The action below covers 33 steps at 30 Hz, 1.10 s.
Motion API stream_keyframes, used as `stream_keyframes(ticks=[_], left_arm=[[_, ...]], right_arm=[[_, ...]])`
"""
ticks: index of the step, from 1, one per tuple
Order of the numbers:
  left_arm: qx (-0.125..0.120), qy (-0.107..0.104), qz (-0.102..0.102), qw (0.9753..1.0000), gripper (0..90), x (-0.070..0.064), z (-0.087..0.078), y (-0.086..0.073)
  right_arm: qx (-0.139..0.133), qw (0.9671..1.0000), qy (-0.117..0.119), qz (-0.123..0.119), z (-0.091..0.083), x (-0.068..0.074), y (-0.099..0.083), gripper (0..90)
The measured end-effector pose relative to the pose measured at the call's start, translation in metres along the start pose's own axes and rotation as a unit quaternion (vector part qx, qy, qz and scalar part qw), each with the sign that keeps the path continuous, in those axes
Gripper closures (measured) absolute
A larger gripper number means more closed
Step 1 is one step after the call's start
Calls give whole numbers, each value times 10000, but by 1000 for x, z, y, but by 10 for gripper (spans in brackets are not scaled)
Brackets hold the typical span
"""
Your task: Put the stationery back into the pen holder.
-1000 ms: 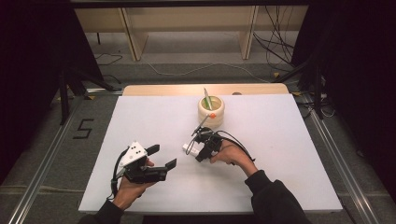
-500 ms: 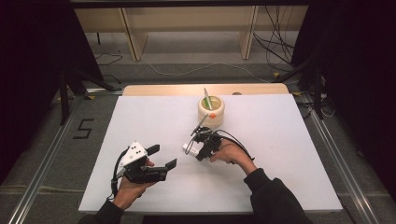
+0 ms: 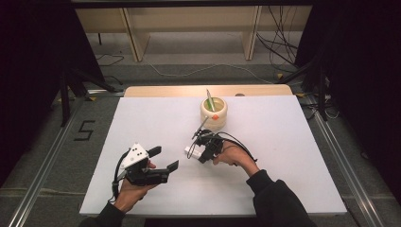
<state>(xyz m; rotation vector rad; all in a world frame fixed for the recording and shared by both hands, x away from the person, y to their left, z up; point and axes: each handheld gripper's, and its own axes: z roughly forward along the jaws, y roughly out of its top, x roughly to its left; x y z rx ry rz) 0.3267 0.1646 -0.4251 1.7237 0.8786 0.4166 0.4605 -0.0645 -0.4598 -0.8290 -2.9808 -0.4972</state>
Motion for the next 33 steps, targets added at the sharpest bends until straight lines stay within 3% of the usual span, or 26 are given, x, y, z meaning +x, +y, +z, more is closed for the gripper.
stream_keyframes(ticks=[10, 15, 23, 28, 31, 33], left_arm=[[13, 1, -5, 10000, 152, 0, -1, 0], [7, 19, -12, 10000, 152, 2, -1, 0], [3, 36, -50, 10000, 152, 3, -1, 0], [37, 45, -43, 10000, 152, 4, 0, 0], [25, 44, -44, 10000, 152, 4, -1, 0], [11, 44, -68, 10000, 152, 5, -1, 0]], right_arm=[[-93, 9998, -62, -148, -3, 1, -5, 678], [-287, 9992, -128, -256, -11, 2, -13, 678], [-574, 9961, -296, -603, -25, 20, -35, 677], [-784, 9911, -483, -957, -29, 32, -47, 677], [-990, 9869, -664, -1085, -34, 39, -56, 677], [-1066, 9822, -909, -1252, -38, 43, -61, 677]])
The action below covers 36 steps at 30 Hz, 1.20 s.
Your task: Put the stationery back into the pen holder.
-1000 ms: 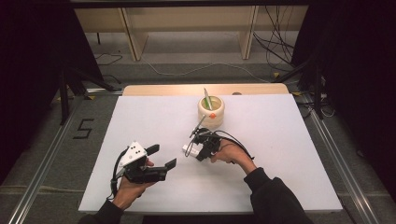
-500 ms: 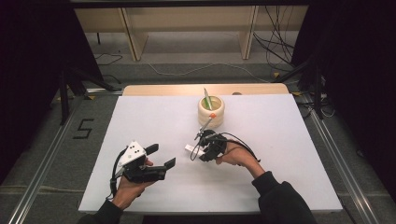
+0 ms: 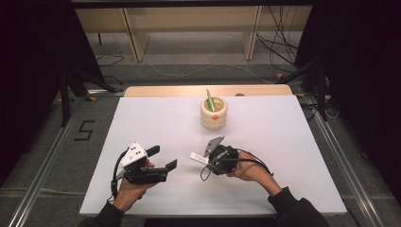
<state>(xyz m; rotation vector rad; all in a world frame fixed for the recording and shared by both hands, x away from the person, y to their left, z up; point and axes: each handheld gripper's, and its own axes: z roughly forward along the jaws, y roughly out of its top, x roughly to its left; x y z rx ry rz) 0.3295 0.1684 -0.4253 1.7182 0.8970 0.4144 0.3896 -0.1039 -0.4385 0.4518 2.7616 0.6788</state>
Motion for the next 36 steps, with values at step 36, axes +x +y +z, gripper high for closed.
stream_keyframes(ticks=[36], left_arm=[[1778, -1019, 802, 9755, 155, -21, 42, 41]], right_arm=[[-421, 9177, -2605, -2971, -17, 74, -33, 677]])
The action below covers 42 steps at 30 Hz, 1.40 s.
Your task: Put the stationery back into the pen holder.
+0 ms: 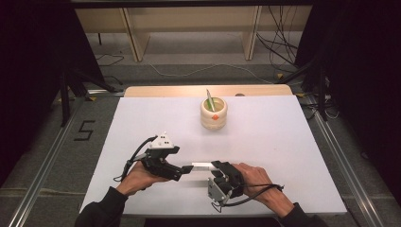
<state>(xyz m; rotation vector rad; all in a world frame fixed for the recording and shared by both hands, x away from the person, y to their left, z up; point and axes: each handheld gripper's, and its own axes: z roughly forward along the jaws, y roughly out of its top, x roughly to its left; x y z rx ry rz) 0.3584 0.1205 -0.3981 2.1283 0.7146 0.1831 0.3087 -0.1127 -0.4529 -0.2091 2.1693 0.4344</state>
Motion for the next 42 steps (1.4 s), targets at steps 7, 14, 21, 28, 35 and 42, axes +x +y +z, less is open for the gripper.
stream_keyframes(ticks=[7, 14, 21, 28, 35, 42], left_arm=[[529, -98, 114, 9985, 160, 0, 14, 4], [1128, -235, 324, 9928, 169, -5, 30, 9], [1518, -372, 439, 9867, 203, -9, 41, 14], [1696, -482, 522, 9830, 251, -8, 47, 18], [1880, -620, 672, 9779, 359, -10, 53, 20], [2022, -845, 790, 9725, 450, -11, 61, 21]], right_arm=[[-119, 9984, -330, -454, 1, 8, 5, 677], [-135, 9948, -494, -875, 2, 14, 6, 677], [-125, 9913, -628, -1150, 2, 20, 7, 677], [-151, 9877, -698, -1388, 3, 23, 8, 677], [-232, 9840, -815, -1567, 4, 26, 8, 677], [-238, 9822, -829, -1668, 4, 29, 9, 677]])
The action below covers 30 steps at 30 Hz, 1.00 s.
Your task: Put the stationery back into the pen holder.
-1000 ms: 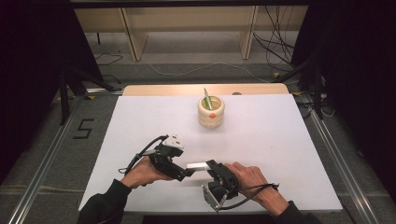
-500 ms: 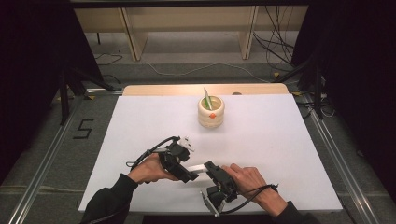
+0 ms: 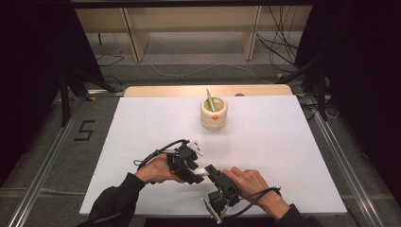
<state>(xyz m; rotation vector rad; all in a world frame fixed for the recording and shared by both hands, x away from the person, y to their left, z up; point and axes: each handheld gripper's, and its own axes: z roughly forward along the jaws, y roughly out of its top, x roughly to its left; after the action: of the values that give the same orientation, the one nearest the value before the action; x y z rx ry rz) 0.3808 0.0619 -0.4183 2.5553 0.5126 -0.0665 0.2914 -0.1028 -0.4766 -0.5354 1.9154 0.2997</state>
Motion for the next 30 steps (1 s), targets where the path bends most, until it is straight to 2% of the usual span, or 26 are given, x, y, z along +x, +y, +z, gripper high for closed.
stream_keyframes(ticks=[6, 13, 21, 30], left_arm=[[95, -111, 35, 9999, 541, 2, 3, 2], [209, -181, 39, 9996, 602, 3, 4, 5], [290, -259, 4, 9992, 644, 4, 8, 7], [379, -366, 82, 9986, 666, 7, 12, 9]], right_arm=[[-20, 10000, -19, -75, 0, 1, 0, 677], [-37, 9999, -27, -140, 1, 3, 1, 677], [-78, 9997, -25, -214, 0, 4, 2, 677], [-103, 9994, -56, -324, 1, 6, 2, 677]])
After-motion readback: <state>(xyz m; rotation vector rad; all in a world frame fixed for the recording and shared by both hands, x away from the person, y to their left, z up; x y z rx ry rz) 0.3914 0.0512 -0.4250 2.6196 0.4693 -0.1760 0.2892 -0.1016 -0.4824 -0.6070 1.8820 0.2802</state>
